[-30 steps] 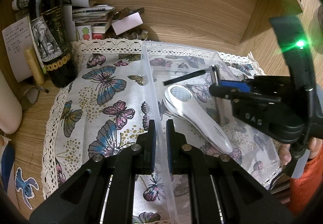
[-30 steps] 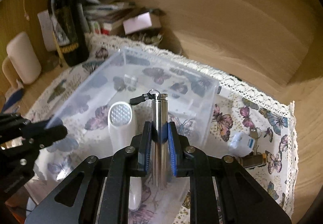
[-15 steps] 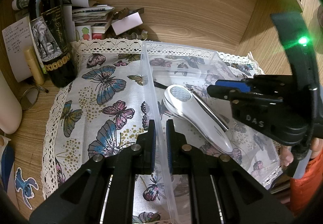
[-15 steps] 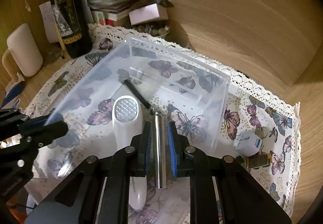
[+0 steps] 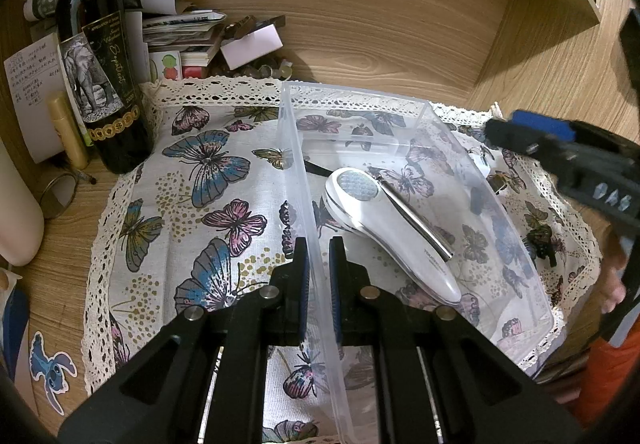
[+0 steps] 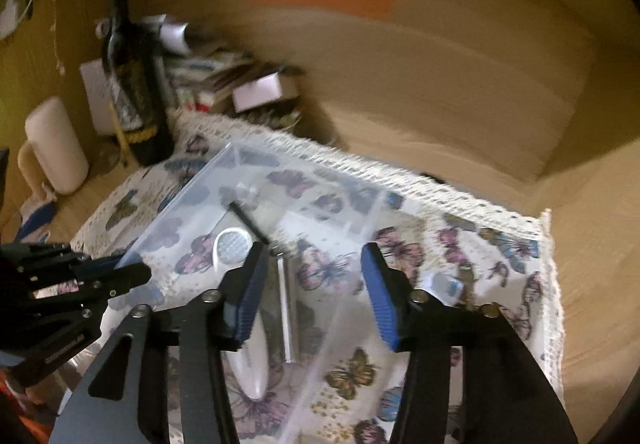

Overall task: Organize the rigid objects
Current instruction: 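Place the silver cylinder into the box beside the massager, release, then move the right tool back to the items on the cloth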

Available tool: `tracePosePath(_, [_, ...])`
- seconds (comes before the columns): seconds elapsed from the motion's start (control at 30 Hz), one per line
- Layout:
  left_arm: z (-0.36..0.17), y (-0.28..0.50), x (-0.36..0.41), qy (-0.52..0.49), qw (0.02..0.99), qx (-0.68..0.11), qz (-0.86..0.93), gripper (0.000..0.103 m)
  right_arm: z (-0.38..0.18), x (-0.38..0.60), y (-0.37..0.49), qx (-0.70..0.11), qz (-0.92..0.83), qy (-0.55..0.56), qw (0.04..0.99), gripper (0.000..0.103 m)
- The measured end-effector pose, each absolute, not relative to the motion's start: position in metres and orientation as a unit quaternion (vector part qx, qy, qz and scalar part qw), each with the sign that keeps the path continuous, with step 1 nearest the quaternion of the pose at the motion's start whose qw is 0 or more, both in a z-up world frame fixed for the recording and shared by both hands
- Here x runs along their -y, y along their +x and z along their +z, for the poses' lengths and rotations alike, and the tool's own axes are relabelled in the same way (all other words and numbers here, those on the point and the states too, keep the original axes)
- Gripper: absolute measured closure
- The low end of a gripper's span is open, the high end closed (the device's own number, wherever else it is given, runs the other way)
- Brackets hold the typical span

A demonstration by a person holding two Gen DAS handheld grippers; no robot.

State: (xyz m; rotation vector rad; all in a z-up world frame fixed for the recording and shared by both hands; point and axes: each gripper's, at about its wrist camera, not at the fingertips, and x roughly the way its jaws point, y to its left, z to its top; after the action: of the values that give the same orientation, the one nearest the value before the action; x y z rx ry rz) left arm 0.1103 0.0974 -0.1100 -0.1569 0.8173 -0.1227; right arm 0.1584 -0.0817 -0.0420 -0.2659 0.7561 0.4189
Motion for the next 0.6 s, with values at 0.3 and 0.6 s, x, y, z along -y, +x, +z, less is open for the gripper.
tracePosePath(0.3, [-0.11,0.11,-0.096,-0.074,0.913,-0.397,-0.059,0.094,-0.03,0.146,0.154,-0.352,0.12,-0.106,0.922,0.045])
tracePosePath(0.6, [-0.109,0.11,-0.095,-0.073,0.913,-0.397,-0.059,0.094,-0.064,0.215,0.15,-0.398,0.026,-0.072,0.914,0.045])
